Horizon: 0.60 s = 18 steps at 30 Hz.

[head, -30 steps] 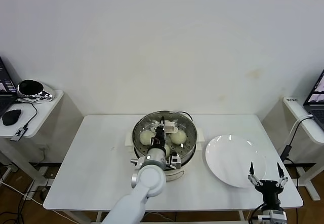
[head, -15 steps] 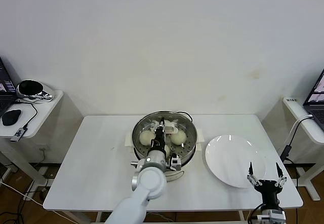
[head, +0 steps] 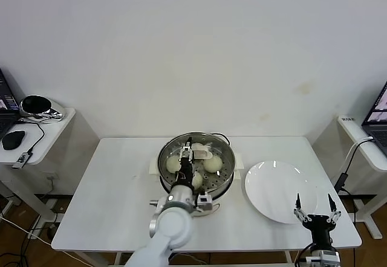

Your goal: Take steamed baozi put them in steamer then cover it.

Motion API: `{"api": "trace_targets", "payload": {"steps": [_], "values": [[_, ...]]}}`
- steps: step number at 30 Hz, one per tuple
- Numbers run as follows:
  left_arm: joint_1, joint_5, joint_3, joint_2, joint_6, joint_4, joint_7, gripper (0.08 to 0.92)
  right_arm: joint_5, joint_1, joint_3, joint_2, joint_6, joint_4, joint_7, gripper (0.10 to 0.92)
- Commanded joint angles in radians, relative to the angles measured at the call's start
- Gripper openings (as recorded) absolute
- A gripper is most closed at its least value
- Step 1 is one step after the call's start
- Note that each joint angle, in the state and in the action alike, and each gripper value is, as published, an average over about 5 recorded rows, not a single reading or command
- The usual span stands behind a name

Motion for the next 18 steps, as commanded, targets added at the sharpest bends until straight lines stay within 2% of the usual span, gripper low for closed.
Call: {"api": "trace_targets", "payload": {"steps": [1, 4, 7, 9, 11, 13, 18], "values": [[0.182, -0.230, -0.054, 0.122, -0.049, -0.231, -0.094, 0.686, -0.001, 0.001, 0.002, -0.002, 0.001, -0.005, 0.000, 0.823], [0.269, -0.431, -0.117, 0.176, -0.088, -0.311, -0.174, 0.766, -0.001, 0.000, 0.003, -0.003, 0.000, -0.004, 0.000, 0.823], [0.407, -0.721, -0.241, 0.205, -0.259, -0.352, -0.293, 0.812, -0.001, -0.002, 0.002, -0.004, 0.001, -0.002, 0.000, 0.823], [0.497, -0.919, -0.340, 0.205, -0.404, -0.356, -0.377, 0.819, -0.002, -0.002, -0.005, -0.005, 0.000, -0.001, 0.000, 0.823], [0.566, -1.065, -0.423, 0.189, -0.486, -0.361, -0.449, 0.822, -0.006, -0.001, -0.016, -0.005, -0.001, 0.000, 0.000, 0.823], [0.623, -1.170, -0.480, 0.168, -0.513, -0.377, -0.503, 0.823, -0.009, -0.003, -0.031, -0.005, 0.001, 0.004, -0.001, 0.823], [0.784, -1.390, -0.565, 0.140, -0.555, -0.415, -0.546, 0.823, -0.001, -0.039, -0.061, -0.027, 0.015, 0.012, -0.011, 0.823]]}}
